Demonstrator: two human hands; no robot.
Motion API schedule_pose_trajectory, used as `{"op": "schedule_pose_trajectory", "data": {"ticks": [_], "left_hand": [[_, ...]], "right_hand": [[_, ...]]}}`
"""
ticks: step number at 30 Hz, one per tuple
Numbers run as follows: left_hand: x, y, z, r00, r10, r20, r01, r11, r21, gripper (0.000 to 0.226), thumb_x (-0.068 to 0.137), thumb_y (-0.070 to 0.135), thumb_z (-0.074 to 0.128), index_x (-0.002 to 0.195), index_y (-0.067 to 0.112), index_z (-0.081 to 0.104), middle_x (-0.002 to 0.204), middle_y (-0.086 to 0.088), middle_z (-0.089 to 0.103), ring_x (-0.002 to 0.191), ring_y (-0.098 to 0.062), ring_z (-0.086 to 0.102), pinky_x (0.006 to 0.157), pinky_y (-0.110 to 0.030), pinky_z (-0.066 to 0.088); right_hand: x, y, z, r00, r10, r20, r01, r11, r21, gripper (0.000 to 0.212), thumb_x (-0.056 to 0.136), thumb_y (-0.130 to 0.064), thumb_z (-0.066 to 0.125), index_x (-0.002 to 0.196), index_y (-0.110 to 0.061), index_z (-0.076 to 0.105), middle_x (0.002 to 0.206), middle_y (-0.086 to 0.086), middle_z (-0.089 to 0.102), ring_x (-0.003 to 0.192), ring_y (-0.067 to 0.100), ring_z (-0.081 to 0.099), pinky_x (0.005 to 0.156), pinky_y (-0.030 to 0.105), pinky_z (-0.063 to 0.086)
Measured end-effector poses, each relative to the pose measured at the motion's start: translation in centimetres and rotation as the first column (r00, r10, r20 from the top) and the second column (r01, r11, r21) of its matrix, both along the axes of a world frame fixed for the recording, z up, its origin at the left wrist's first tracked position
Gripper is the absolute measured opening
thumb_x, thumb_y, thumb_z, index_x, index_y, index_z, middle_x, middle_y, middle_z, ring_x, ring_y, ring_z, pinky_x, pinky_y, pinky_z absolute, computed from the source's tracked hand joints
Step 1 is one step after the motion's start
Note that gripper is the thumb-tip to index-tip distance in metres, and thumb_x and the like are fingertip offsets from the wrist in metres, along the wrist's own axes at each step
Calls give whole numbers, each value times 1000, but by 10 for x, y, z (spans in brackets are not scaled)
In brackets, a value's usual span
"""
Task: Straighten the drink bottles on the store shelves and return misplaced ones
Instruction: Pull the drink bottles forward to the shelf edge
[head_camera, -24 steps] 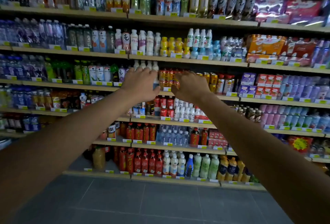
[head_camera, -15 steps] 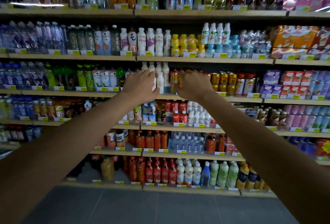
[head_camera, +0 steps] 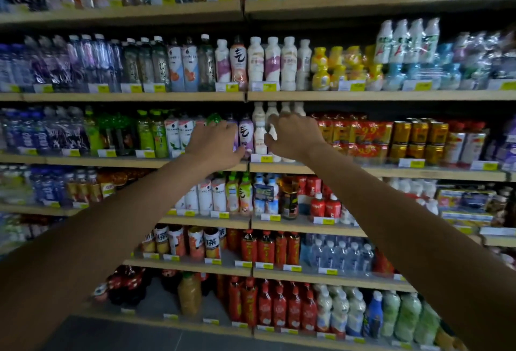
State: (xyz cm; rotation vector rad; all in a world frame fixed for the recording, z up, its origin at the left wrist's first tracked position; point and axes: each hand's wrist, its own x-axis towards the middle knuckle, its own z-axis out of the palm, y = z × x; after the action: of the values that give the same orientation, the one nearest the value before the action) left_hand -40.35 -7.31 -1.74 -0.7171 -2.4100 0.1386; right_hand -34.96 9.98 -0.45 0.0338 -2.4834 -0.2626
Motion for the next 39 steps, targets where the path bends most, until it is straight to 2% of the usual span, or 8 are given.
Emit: {"op": "schedule_pose_trajectory", "data": {"ticks": [7, 10, 13, 19, 24, 32, 36, 39], "left_hand": [[-143, -8, 39, 998, 47, -41, -48, 999, -21, 63, 92, 52, 41, 138, 9, 38, 135, -12, 47, 118, -32, 48, 91, -41, 40], [-197, -15, 47, 997, 39, -60, -37, 999, 28, 62, 92, 51, 41, 136, 9, 40, 133, -13, 49, 117, -32, 48, 91, -41, 39], [-245, -24, 52, 997, 40, -62, -37, 998, 58, 64, 91, 52, 42, 139, 10, 38, 136, -12, 48, 121, -31, 47, 93, -42, 39], [-334, -46, 58, 992, 5, -127, 5, 997, 75, 58, 92, 51, 43, 134, 11, 42, 126, -11, 53, 110, -31, 53, 81, -37, 44], [-417, -55, 59, 976, -82, -201, 100, 992, 82, 58, 90, 48, 44, 133, 9, 42, 131, -11, 50, 115, -30, 49, 87, -40, 40], [-529, -70, 76, 947, -221, -233, 227, 974, 0, 72, 90, 57, 39, 144, 11, 26, 152, -12, 25, 133, -31, 34, 107, -45, 31], [-567, -76, 77, 929, -277, -246, 284, 959, -9, 74, 89, 62, 34, 145, 12, 27, 150, -10, 28, 131, -31, 35, 107, -45, 30], [-584, -81, 75, 909, -309, -281, 324, 946, 7, 75, 88, 66, 32, 141, 13, 34, 143, -10, 35, 125, -29, 40, 100, -41, 35]], "right_hand": [[-145, -7, 33, 997, 27, -75, -28, 1000, -5, 50, 93, -40, 42, 134, -11, 43, 123, 14, 55, 113, 32, 51, 76, 36, 41], [-201, -11, 48, 994, 46, -95, -45, 999, 7, 51, 93, -40, 43, 136, -12, 43, 121, 14, 56, 111, 32, 53, 71, 35, 38], [-251, -20, 58, 993, 59, -98, -60, 998, -10, 49, 93, -41, 44, 132, -11, 45, 122, 14, 56, 113, 32, 53, 75, 37, 41], [-339, -37, 63, 992, 56, -117, -57, 998, -5, 48, 92, -41, 44, 129, -12, 47, 117, 13, 58, 109, 32, 54, 74, 37, 42], [-417, -48, 71, 984, 8, -180, -17, 999, -50, 44, 91, -40, 45, 125, -13, 50, 114, 12, 59, 105, 31, 56, 70, 33, 36], [-512, -70, 107, 943, -100, -318, 62, 990, -127, 41, 91, -38, 46, 119, -8, 49, 104, 14, 59, 97, 34, 57, 65, 33, 35], [-546, -74, 122, 918, -157, -363, 92, 977, -191, 49, 92, -41, 45, 129, -9, 42, 120, 17, 52, 111, 36, 50, 71, 38, 38], [-566, -80, 132, 878, -173, -445, 58, 964, -259, 53, 89, -41, 49, 131, -9, 41, 129, 17, 47, 120, 36, 42, 79, 43, 42]]}}
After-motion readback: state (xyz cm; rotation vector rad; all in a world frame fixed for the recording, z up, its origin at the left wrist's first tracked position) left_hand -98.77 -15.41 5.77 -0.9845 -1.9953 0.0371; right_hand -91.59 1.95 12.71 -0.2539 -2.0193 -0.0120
